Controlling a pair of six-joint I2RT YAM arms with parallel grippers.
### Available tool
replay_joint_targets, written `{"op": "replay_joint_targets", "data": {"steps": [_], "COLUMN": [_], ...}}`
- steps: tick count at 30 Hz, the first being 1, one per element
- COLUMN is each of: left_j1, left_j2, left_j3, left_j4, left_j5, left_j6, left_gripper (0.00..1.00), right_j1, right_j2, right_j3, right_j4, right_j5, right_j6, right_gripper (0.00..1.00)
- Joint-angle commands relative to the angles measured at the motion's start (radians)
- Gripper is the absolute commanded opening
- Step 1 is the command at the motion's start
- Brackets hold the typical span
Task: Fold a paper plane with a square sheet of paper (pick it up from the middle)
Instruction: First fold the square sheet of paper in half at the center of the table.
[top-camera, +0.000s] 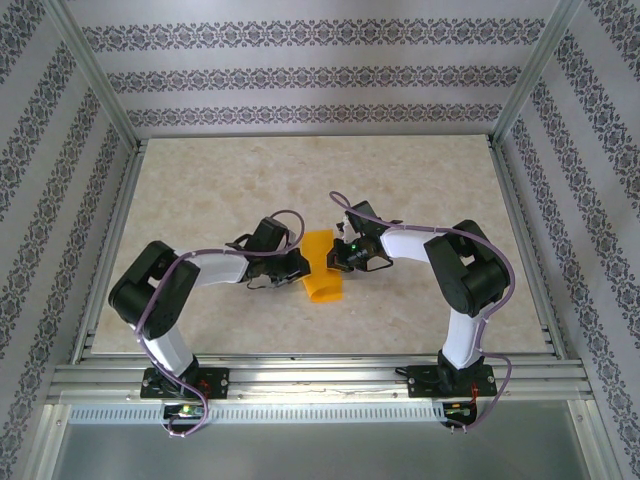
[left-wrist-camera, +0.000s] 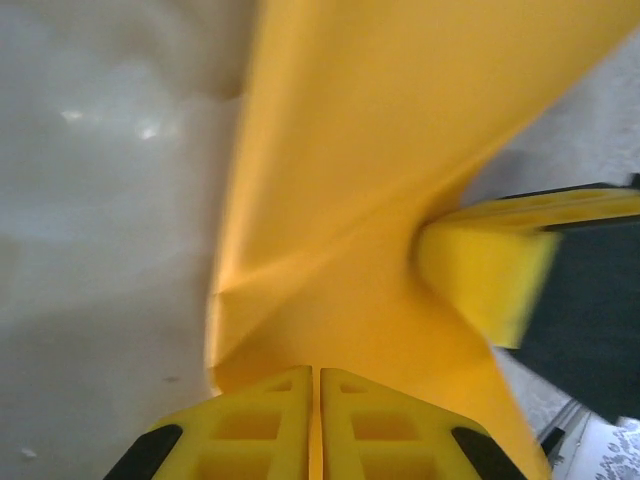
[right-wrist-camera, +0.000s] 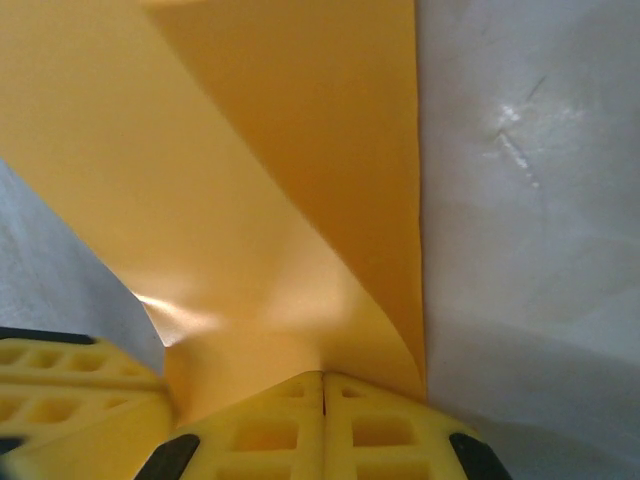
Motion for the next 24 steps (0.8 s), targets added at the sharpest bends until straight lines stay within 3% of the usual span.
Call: {"op": "replay_joint_targets", "data": {"steps": [1,7,16,24], "left_j1": [-0.014,-0.017,-0.051,-0.061], "left_j2": [0.025,-0.006,-0.096,-0.018], "left_j3": [-0.045,-0.125,-0.001,-0.04], "left_j4": [0.048,-0.023,0.018,0.118], "left_j5": [-0.018,-0.111,-0.034,0.008], "left_j6": [-0.039,-0.005,-0.048,-0.125], "left_gripper": [0.11,0.12,0.14,0.13], "right_j1": [-0.007,-0.008,-0.009,-0.015], "right_j2": [0.025,0.022,0.004,0.003], "right_j3": [-0.056,-0.063,-0.068,-0.066], "right_j4": [-0.137,-0.134,-0.142,-0.142], "right_j5": [0.096,0.102,0.112,0.107], "right_j6": [0.006,0.012,0.006,0.005], "right_gripper": [0.0,0.0,0.0,0.0]}}
